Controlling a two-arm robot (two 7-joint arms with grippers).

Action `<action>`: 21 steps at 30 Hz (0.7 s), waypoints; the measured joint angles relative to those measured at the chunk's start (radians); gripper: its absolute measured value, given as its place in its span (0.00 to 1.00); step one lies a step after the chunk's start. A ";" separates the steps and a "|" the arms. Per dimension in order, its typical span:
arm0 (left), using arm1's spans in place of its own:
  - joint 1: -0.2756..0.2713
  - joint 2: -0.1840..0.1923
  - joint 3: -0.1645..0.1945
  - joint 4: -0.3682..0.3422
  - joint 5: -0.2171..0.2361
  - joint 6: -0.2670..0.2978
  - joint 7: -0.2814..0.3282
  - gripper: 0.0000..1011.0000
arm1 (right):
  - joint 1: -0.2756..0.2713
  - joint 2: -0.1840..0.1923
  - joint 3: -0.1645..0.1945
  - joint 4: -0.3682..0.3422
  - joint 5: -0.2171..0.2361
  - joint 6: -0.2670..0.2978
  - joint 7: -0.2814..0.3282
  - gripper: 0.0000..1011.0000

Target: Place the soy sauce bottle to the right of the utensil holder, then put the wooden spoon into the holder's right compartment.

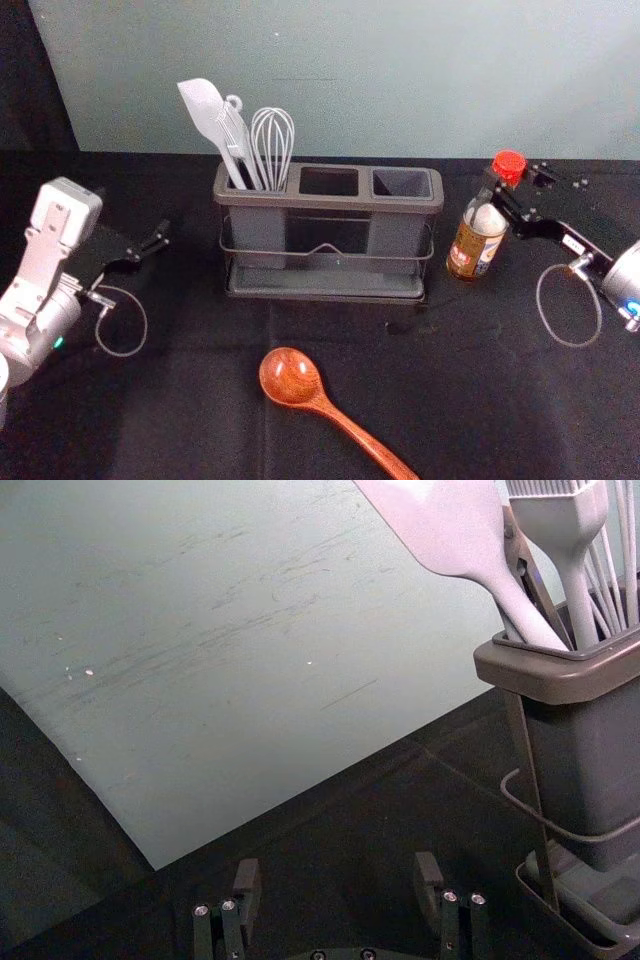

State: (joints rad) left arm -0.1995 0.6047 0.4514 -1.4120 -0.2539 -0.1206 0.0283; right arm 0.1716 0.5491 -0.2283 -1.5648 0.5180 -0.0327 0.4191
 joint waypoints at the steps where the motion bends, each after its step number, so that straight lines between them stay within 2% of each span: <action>1: 0.000 0.000 0.000 0.000 0.000 0.000 0.000 0.99 | 0.004 -0.007 -0.003 0.014 -0.006 -0.012 0.008 0.38; 10: 0.000 0.000 0.000 0.000 0.000 0.000 0.000 0.99 | 0.032 -0.047 -0.021 0.112 -0.052 -0.083 0.044 0.38; 21: 0.000 0.000 0.000 0.000 0.000 0.000 0.000 0.99 | 0.040 -0.076 -0.021 0.149 -0.087 -0.120 0.053 0.38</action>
State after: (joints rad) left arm -0.1996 0.6047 0.4514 -1.4120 -0.2539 -0.1206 0.0283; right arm 0.2118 0.4734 -0.2491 -1.4160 0.4310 -0.1525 0.4722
